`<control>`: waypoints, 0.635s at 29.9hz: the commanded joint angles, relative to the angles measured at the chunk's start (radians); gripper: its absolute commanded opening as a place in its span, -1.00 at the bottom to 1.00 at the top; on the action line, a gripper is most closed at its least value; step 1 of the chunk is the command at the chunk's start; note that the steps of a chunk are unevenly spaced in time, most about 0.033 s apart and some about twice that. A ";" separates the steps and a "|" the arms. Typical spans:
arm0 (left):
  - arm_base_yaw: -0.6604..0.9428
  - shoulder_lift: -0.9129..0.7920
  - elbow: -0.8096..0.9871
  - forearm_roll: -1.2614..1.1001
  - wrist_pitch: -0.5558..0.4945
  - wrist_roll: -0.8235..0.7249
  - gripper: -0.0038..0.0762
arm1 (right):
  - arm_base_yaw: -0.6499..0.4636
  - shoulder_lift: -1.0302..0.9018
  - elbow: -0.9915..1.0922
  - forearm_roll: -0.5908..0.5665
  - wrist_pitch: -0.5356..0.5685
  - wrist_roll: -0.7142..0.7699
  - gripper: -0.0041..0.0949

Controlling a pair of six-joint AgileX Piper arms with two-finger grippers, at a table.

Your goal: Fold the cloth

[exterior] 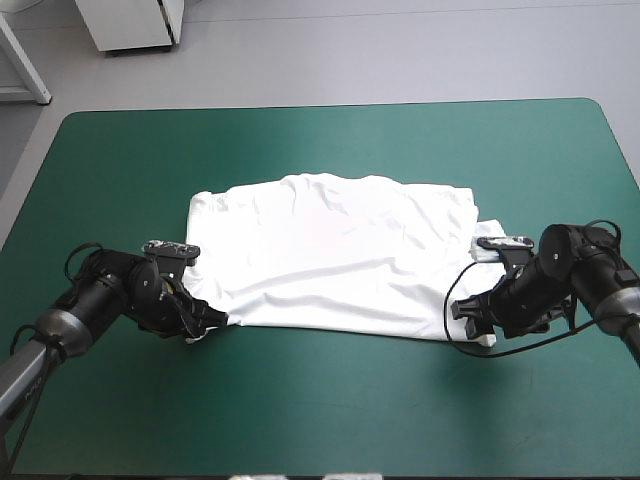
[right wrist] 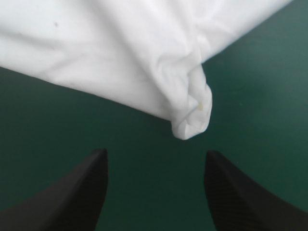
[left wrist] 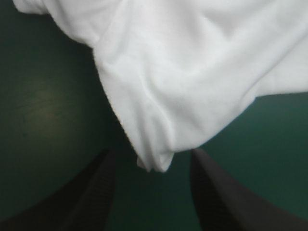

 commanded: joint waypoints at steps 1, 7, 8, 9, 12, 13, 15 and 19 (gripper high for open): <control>-0.003 -0.033 -0.118 0.040 0.093 -0.035 0.31 | 0.003 -0.066 -0.117 -0.014 0.020 0.002 0.29; -0.003 -0.033 -0.298 0.166 0.160 -0.060 0.30 | 0.003 -0.088 -0.338 -0.140 0.086 0.069 0.16; -0.003 -0.033 -0.323 0.177 0.160 -0.060 0.30 | 0.003 -0.088 -0.372 -0.147 0.086 0.069 0.15; 0.000 -0.031 -0.342 0.177 0.158 -0.060 0.30 | 0.003 -0.088 -0.397 -0.152 0.086 0.069 0.15; 0.036 -0.013 -0.405 0.156 0.149 -0.062 0.30 | 0.003 -0.088 -0.471 -0.152 0.086 0.076 0.15; 0.058 -0.002 -0.423 0.154 0.147 -0.070 0.30 | 0.003 -0.088 -0.488 -0.154 0.086 0.076 0.15; 0.108 0.025 -0.454 0.154 0.141 -0.067 0.30 | 0.003 -0.088 -0.507 -0.161 0.086 0.076 0.15; 0.175 0.087 -0.489 0.128 0.127 -0.016 0.28 | 0.003 -0.088 -0.511 -0.173 0.086 0.076 0.14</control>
